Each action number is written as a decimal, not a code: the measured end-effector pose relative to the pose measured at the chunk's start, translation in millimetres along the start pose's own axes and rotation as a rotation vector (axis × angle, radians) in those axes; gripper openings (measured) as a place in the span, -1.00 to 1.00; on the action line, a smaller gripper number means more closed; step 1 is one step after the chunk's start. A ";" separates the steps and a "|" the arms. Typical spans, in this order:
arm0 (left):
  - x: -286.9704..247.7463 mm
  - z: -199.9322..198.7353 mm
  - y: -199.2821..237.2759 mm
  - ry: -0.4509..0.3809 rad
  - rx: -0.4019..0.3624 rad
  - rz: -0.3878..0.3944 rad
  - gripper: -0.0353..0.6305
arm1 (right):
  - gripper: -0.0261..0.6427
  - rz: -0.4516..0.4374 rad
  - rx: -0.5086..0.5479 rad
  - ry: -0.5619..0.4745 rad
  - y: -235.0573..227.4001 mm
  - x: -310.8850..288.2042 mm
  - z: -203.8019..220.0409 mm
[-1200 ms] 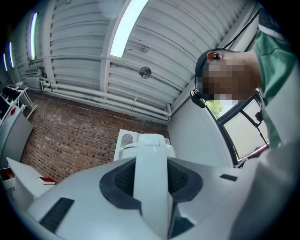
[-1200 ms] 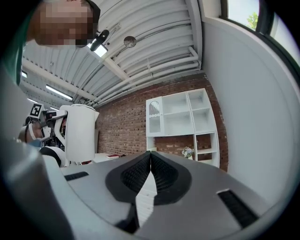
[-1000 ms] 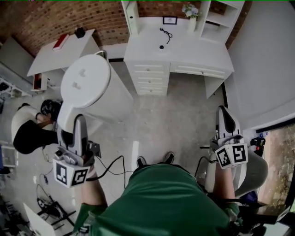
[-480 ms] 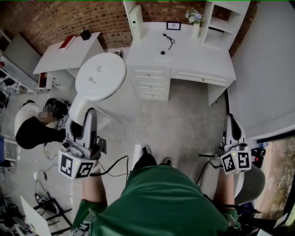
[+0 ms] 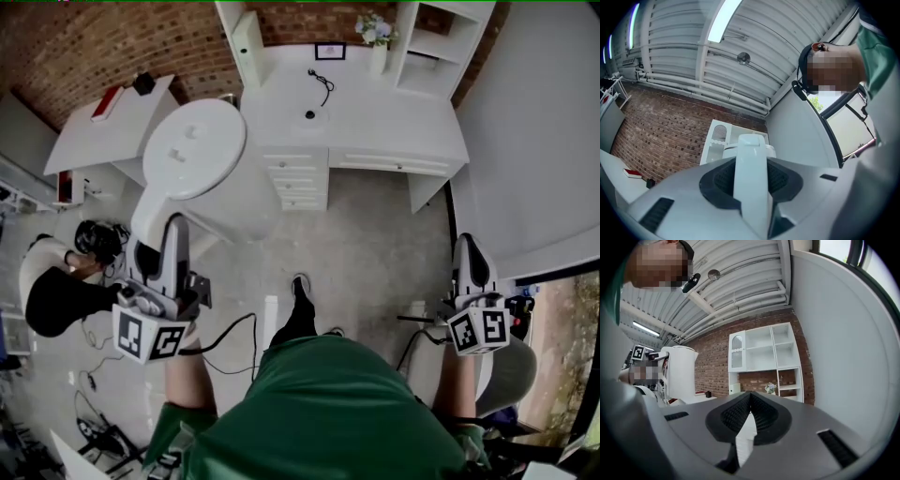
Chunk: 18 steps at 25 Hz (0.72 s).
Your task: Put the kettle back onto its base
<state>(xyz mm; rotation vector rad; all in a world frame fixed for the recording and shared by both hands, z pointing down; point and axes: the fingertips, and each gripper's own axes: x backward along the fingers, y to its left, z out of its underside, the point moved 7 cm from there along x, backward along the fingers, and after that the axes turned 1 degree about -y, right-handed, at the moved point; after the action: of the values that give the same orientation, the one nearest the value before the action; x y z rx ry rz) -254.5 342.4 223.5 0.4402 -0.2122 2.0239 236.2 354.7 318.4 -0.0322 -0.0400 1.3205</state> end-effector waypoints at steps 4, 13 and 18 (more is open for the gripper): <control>-40.7 20.0 31.1 -0.007 -0.001 0.034 -0.49 | -0.86 0.044 -0.002 -0.005 -5.8 -40.7 1.6; -153.9 63.9 121.0 0.010 0.016 0.100 -0.49 | -0.86 0.083 0.007 0.028 3.9 -165.2 -8.3; -190.7 90.0 161.5 0.042 0.011 0.109 -0.49 | -0.86 0.101 0.026 0.051 15.2 -215.3 -12.4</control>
<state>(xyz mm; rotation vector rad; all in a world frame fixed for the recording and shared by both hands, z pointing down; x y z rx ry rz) -296.4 80.5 236.8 0.4004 -0.2030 2.1401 168.9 149.9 302.9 -0.0464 0.0219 1.4209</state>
